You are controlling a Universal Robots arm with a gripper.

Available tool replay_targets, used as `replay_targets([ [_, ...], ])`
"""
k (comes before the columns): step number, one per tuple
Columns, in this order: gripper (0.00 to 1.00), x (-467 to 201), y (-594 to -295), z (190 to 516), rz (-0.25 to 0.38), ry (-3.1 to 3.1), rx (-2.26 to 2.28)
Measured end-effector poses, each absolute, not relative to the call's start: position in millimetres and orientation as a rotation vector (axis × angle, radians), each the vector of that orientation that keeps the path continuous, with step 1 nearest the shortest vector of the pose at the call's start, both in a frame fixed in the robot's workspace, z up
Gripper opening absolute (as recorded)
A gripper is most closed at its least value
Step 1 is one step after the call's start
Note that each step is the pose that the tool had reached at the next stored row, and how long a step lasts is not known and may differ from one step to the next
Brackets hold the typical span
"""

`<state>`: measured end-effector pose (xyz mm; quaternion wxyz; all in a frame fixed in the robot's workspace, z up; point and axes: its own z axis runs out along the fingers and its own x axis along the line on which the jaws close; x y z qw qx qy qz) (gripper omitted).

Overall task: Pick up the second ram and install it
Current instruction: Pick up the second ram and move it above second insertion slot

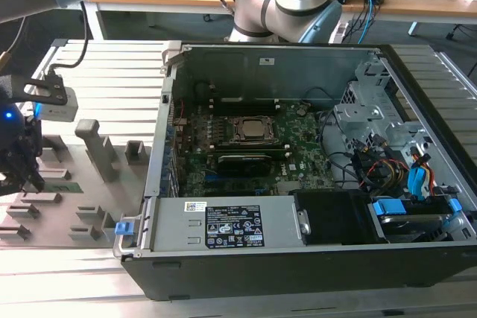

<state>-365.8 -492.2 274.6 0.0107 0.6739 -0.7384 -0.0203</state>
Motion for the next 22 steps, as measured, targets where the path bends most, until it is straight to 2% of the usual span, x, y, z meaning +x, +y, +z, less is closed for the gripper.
replay_targets([
  [22, 0.14, -365.8, -491.8, 311.0, -0.064, -2.304, 2.103],
])
